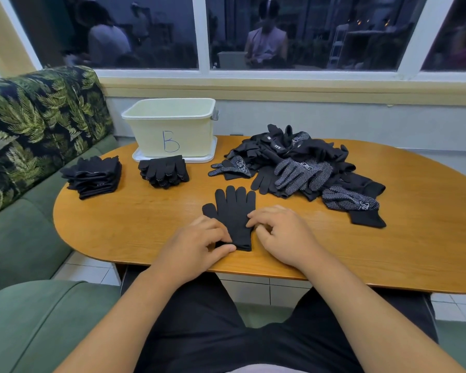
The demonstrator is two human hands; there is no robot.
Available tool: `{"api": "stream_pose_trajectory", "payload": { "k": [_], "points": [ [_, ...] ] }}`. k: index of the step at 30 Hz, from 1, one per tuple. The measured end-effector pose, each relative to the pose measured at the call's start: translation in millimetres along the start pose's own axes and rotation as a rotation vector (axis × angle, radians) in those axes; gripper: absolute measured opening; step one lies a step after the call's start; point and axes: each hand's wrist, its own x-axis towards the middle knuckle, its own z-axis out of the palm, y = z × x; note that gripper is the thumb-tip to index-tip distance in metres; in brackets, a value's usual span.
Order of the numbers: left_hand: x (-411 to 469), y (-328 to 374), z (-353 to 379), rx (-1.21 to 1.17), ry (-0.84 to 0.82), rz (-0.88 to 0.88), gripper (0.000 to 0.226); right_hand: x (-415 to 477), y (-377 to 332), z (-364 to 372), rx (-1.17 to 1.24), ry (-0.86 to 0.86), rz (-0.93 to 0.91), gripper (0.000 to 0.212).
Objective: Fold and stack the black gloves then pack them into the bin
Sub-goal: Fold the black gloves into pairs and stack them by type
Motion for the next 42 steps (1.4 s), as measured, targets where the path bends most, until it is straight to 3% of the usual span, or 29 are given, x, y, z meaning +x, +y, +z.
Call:
{"api": "stream_pose_trajectory", "payload": {
  "k": [3,7,8,13,17,20,28,31,34,36,42],
  "points": [
    [-1.5,1.9,-1.7,-0.049,0.037,-0.027,0.028,0.6,-2.1,-0.5,0.013,-0.035,-0.004,0.023],
    [7.9,-1.2,-2.3,-0.06,0.225,-0.316,0.016,2.1,-4.7,-2.3,-0.007,-0.089,0.016,0.021],
    [10.3,-1.7,-0.6,-0.019,0.223,-0.379,0.014,2.5,-5.6,-2.5,-0.02,-0.102,0.021,0.023],
    [20.6,-2.5,3.0,-0.059,0.185,-0.549,0.05,3.6,-8.8,-3.3,-0.079,-0.125,0.017,0.031],
    [45.3,-18.3,-5.8,-0.202,0.14,-0.71,0.046,3.6,-10.3,-4.9,-0.075,-0.125,0.022,0.032],
    [65.7,-24.6,-11.4,-0.202,0.047,-0.786,0.024,2.8,-10.0,-5.5,-0.059,-0.12,0.019,0.032],
    [61.7,-29.1,-6.9,-0.103,0.132,-0.654,0.003,3.4,-11.2,-6.5,-0.055,-0.13,0.033,0.034],
    [44.2,-22.8,-7.1,-0.019,0.178,-0.35,0.017,3.9,-11.6,-6.4,-0.055,-0.133,0.038,0.035],
    [23.6,-11.3,-11.2,-0.081,-0.004,-0.037,0.015,4.4,-9.3,-5.5,-0.045,-0.12,0.033,0.036],
    [15.3,-10.4,-11.2,-0.107,-0.111,-0.016,0.015,4.7,-6.5,-4.3,-0.008,-0.109,0.044,0.032],
    [10.5,-11.4,-11.1,-0.131,-0.073,-0.052,0.005,6.4,-0.6,1.0,0.058,-0.055,0.079,0.035]
  ]
}}
